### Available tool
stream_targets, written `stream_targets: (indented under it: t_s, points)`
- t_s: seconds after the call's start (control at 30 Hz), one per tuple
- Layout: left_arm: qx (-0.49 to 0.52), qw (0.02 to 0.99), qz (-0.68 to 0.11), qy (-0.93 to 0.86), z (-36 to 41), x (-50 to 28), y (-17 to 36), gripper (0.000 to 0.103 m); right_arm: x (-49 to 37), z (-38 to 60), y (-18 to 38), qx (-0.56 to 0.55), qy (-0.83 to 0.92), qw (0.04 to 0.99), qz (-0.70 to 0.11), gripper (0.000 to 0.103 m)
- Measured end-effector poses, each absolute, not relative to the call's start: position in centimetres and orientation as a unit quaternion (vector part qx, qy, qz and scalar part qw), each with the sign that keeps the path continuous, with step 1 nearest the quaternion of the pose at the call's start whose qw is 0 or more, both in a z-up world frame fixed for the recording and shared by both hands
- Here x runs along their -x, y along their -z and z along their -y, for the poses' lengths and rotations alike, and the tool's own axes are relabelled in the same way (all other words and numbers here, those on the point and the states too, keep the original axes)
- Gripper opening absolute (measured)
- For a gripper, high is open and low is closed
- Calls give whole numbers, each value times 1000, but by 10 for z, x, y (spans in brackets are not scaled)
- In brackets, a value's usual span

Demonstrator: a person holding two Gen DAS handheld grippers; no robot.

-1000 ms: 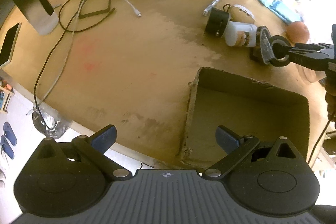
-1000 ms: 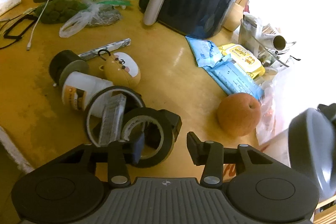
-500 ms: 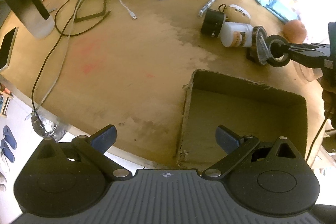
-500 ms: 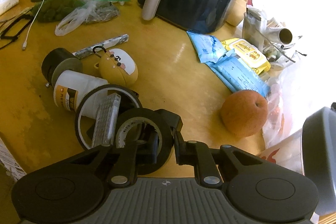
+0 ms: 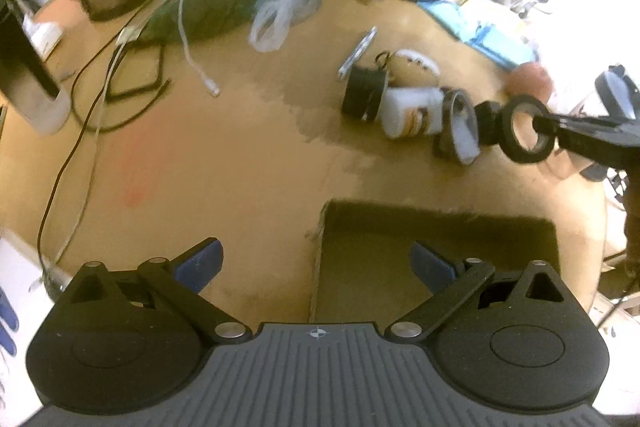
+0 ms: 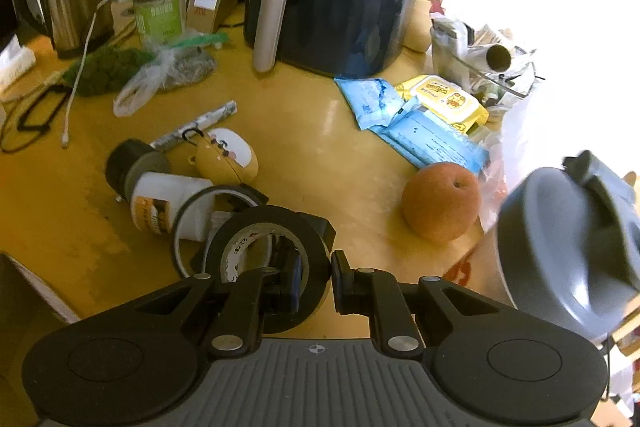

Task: Organize rigid objects
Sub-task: 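Grasp the black cylindrical cap with the left gripper while the right gripper lifts the tape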

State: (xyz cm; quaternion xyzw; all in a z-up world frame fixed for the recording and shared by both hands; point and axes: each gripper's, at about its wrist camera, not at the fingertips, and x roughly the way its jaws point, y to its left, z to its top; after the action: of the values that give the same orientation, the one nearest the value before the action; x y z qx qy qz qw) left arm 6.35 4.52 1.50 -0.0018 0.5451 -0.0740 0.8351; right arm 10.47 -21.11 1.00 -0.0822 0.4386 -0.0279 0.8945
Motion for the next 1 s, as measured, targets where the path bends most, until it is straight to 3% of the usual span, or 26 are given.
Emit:
stream_targets:
  t_s: [0.3, 0.37, 1.0]
  points:
    - [-15, 853, -513, 92, -30, -95, -22, 101, -85, 207, -34, 49, 24, 900, -432, 18]
    - [-20, 854, -512, 95, -28, -103, -21, 91, -80, 206, -36, 42, 23, 902, -429, 18]
    - [-56, 854, -504, 122, -1, -166, 22, 84, -44, 217, -31, -22, 62, 893, -445, 18]
